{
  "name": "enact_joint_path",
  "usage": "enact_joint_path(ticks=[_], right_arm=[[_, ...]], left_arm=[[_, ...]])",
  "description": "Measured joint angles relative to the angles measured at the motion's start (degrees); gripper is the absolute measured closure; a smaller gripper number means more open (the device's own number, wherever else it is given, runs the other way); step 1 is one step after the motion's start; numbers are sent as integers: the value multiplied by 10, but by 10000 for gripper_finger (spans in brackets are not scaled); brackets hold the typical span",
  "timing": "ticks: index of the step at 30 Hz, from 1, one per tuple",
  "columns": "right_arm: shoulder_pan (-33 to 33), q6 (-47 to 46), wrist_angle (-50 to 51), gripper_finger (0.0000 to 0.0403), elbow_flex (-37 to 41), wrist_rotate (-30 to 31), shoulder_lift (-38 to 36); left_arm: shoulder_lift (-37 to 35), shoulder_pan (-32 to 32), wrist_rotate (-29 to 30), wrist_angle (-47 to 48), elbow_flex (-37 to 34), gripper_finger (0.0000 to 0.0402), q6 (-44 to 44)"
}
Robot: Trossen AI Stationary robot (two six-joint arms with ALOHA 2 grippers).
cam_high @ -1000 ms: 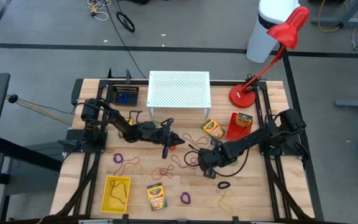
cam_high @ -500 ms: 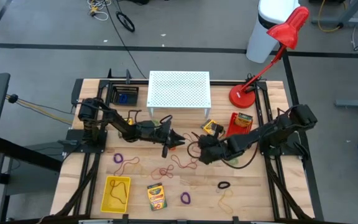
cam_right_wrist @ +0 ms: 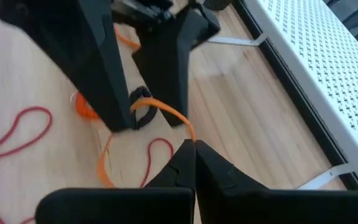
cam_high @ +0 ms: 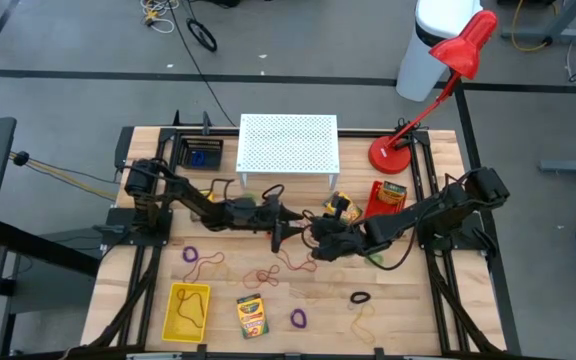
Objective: Pick & Place Office Desk Supplies
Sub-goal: Put the right orange rubber band into the yellow bin
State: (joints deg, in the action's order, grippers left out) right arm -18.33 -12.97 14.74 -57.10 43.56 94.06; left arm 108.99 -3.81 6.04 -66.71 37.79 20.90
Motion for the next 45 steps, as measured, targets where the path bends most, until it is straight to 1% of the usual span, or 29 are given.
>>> enact_joint_path(ticks=[3, 6, 8, 11, 13, 14, 16, 19, 23, 25, 27, 29, 31, 34, 36, 37, 38, 39, 42, 45], right_arm=[[0, 12, -12, 401, 0, -1, 0], [0, 14, -19, 402, 0, -2, 0], [0, 14, -18, 402, 0, -2, 0], [0, 14, -19, 399, 0, -5, 0], [-1, 11, -24, 387, 0, -5, 0], [-1, 9, -27, 378, 0, -2, 0], [-6, -4, -30, 354, 0, 17, -6], [-23, -17, -30, 312, 0, 65, -25], [-52, -16, -22, 257, 0, 117, -61], [-61, -19, -8, 235, 0, 124, -75], [-63, -27, 2, 224, 3, 120, -84], [-63, -32, 4, 229, 15, 113, -88], [-63, -33, 4, 253, 29, 109, -88], [-54, -33, 2, 316, 49, 86, -88], [-46, -32, 4, 367, 59, 75, -87], [-42, -31, 4, 384, 62, 75, -87], [-39, -30, 0, 392, 65, 74, -87], [-35, -30, -3, 390, 70, 73, -87], [-25, -31, -18, 372, 89, 65, -87], [-20, -31, -24, 372, 103, 64, -87]], left_arm=[[0, 0, 9, 35, 15, 194, 4], [0, 0, 10, 59, 25, 226, 4], [0, 0, 10, 65, 25, 263, 4], [0, 0, 7, 66, 25, 330, -1], [0, 0, 0, 66, 25, 377, -7], [0, 1, -2, 66, 25, 387, -7], [0, 4, -14, 66, 25, 393, -7], [-13, 7, -25, 82, 25, 396, -9], [-51, 12, -27, 160, 24, 397, -32], [-78, 12, -31, 208, 24, 397, -43], [-106, 13, -38, 258, 25, 397, -53], [-136, 11, -59, 318, 24, 397, -63], [-168, 5, -97, 382, 24, 397, -64], [-219, -11, -170, 492, 24, 397, -47], [-250, -30, -216, 557, 25, 397, -21], [-266, -42, -234, 589, 24, 397, -3], [-281, -56, -250, 611, 25, 396, 14], [-296, -70, -265, 638, 25, 396, 35], [-334, -120, -297, 695, 25, 396, 106], [-361, -169, -327, 717, 25, 396, 198]])
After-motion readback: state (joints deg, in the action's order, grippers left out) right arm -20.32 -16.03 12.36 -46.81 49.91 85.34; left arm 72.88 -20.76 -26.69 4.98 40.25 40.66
